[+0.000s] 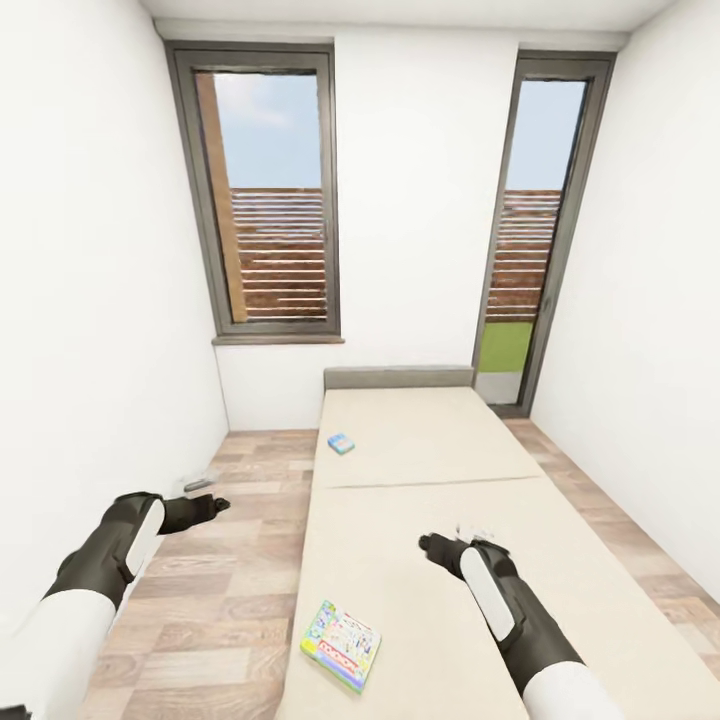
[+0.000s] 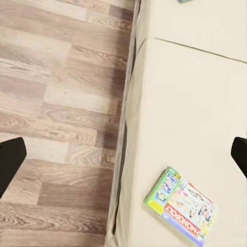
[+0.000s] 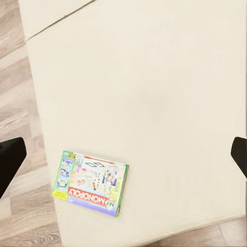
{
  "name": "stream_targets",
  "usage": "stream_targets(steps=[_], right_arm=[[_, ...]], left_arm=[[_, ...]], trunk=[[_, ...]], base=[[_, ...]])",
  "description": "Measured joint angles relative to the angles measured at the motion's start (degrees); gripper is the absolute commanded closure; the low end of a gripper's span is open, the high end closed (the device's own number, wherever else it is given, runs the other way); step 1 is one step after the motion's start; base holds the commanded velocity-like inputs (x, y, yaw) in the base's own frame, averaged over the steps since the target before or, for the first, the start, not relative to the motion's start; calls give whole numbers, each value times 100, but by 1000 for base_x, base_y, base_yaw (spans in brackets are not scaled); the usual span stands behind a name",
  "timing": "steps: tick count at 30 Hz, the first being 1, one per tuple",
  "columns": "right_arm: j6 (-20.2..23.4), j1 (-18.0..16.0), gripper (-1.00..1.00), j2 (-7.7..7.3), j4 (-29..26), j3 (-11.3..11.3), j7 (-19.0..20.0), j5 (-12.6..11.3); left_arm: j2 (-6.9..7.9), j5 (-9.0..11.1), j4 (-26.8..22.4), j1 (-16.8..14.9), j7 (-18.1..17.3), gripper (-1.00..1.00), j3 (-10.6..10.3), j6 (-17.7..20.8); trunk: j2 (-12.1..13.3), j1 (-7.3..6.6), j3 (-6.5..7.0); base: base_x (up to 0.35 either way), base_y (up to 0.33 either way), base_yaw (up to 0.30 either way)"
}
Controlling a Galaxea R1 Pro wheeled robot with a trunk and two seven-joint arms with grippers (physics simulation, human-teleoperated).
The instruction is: Put all the toys in the child's room - the three board games (two on the bed and one on the table), the two jigsaw puzzles on the table, and the tennis ball on the table - inside the toy box on the table in the child's room.
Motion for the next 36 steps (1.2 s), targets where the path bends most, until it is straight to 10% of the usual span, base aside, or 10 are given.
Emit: stream_targets(steps=[11, 36], right_arm=[[66, -441, -100, 436, 709, 722, -1363, -13], [148, -471, -100, 480, 689, 907, -1478, -14]], left_arm=[[-119, -43, 578, -6, 789, -100, -18, -709], [-285, -36, 533, -14, 829, -100, -317, -674]], trunk=[[0, 2, 0], [0, 2, 0]], base=[[62, 0, 0], [-53, 25, 0]])
